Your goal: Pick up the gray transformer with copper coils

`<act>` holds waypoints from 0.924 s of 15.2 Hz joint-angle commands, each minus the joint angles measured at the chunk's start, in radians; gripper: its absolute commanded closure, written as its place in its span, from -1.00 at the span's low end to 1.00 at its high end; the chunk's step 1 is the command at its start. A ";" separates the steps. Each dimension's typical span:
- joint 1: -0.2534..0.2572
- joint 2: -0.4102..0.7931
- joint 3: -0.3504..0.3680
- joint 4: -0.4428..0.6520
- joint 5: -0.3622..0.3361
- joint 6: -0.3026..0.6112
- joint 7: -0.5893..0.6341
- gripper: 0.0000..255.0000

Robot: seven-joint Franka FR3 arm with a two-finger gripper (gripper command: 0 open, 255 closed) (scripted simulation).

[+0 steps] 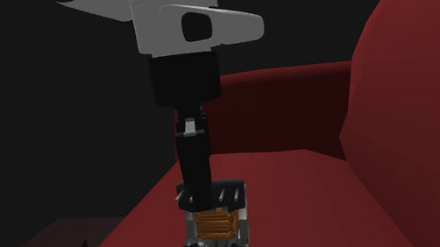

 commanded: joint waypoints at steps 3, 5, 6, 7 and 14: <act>0.002 -0.012 0.000 0.024 -0.003 -0.037 0.005 1.00; 0.002 -0.019 0.000 0.042 -0.006 -0.062 0.007 1.00; 0.002 -0.022 0.000 0.052 -0.007 -0.074 0.009 1.00; 0.002 -0.025 0.000 0.061 -0.008 -0.087 0.010 1.00; 0.001 -0.040 -0.002 0.136 -0.013 -0.177 0.017 1.00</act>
